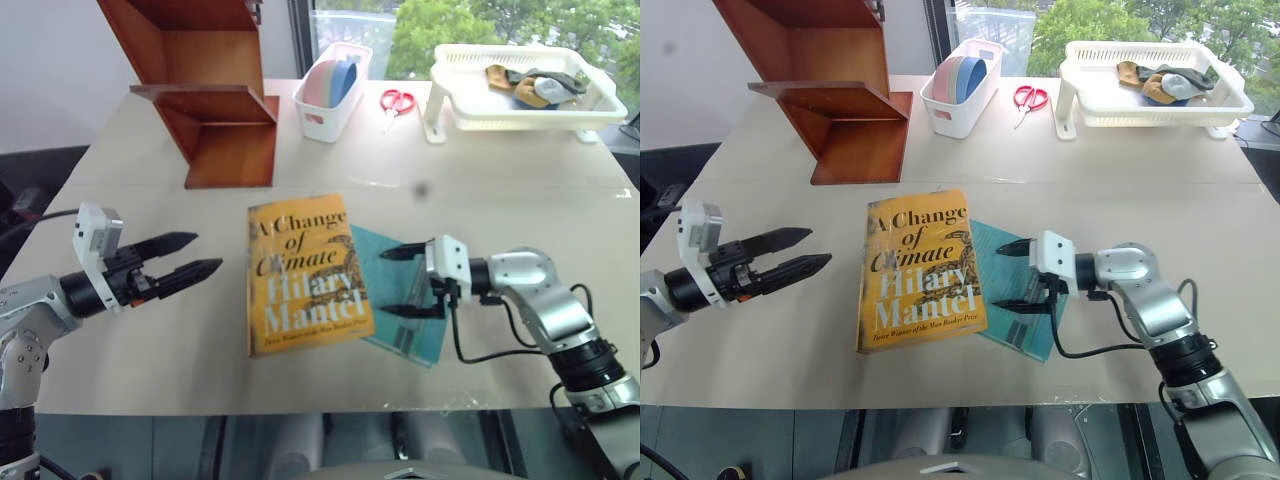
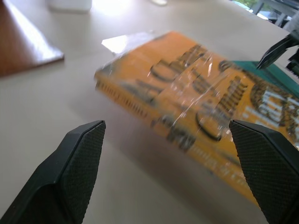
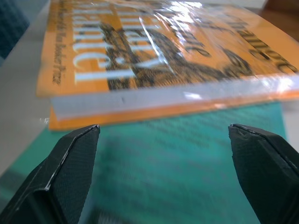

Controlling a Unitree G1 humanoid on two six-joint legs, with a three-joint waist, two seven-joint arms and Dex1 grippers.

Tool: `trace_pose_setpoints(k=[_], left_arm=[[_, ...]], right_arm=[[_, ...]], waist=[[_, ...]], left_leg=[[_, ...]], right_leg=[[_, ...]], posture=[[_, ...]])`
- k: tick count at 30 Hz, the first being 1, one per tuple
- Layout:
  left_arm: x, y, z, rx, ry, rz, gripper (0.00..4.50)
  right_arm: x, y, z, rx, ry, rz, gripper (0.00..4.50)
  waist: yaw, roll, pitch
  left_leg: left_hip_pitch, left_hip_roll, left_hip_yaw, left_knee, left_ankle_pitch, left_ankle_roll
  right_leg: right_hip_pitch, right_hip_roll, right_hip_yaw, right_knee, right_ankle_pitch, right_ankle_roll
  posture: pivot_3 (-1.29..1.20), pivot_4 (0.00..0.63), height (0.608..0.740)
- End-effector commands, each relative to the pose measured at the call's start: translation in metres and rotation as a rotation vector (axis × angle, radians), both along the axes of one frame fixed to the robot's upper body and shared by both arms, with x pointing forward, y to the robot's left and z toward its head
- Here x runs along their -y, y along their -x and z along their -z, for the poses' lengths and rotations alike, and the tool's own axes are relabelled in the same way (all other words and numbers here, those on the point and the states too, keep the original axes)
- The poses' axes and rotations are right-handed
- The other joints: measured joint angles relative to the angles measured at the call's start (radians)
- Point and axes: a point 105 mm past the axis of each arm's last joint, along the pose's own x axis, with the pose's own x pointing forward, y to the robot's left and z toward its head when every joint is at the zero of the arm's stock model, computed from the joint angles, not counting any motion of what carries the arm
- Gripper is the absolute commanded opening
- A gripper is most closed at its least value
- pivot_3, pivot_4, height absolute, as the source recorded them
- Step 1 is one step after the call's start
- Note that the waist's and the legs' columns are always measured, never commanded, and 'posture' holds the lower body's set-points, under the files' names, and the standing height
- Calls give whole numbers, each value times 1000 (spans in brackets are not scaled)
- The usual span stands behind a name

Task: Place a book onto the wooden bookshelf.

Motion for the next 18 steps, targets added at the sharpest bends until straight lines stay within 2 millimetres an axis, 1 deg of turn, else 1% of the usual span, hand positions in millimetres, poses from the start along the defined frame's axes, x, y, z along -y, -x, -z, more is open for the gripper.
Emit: trace_pose_setpoints(k=[1,2,4,6,9,12,16,18], left_arm=[[5,3,12,-115,106,41,4455],[7,3,14,-149,153,47,4455],[11,1,20,-282,332,46,4455],[18,4,31,-414,408,76,4455],[29,1,33,-504,545,112,4455],[42,-3,33,-574,636,165,4455],[52,-11,32,-621,754,189,4455],[56,-13,33,-636,779,199,4455]], right_arm=[[18,10,-31,14,-26,-6,4500],[23,12,-35,7,-24,-3,4500],[34,17,-46,-4,-14,3,4500],[44,16,-53,26,32,22,4500],[51,10,-65,63,42,67,4500],[55,11,-66,71,55,85,4500],[52,13,-63,71,59,93,4500],[50,14,-63,70,56,93,4500]], waist=[[4,-1,0],[4,-1,0],[8,-1,0],[9,-1,0],[8,-1,0],[10,-1,0],[10,-1,0],[10,-1,0]], left_leg=[[0,0,0,0,0,0],[0,0,0,0,0,0],[0,1,0,0,0,0],[0,1,-1,0,0,0],[0,0,-1,1,0,0],[0,0,-1,2,0,0],[0,-1,-1,2,0,0],[-1,-1,-1,3,0,0]], right_leg=[[0,0,0,0,0,0],[0,0,0,0,0,0],[0,0,0,1,0,0],[0,0,-1,2,0,0],[0,0,-1,2,0,0],[0,0,-1,3,0,0],[0,0,-1,3,0,0],[0,0,-1,3,0,0]], posture=[[0,150,740],[0,150,740],[0,150,740],[0,150,740],[0,150,740],[0,150,740],[0,150,740],[0,150,740]])
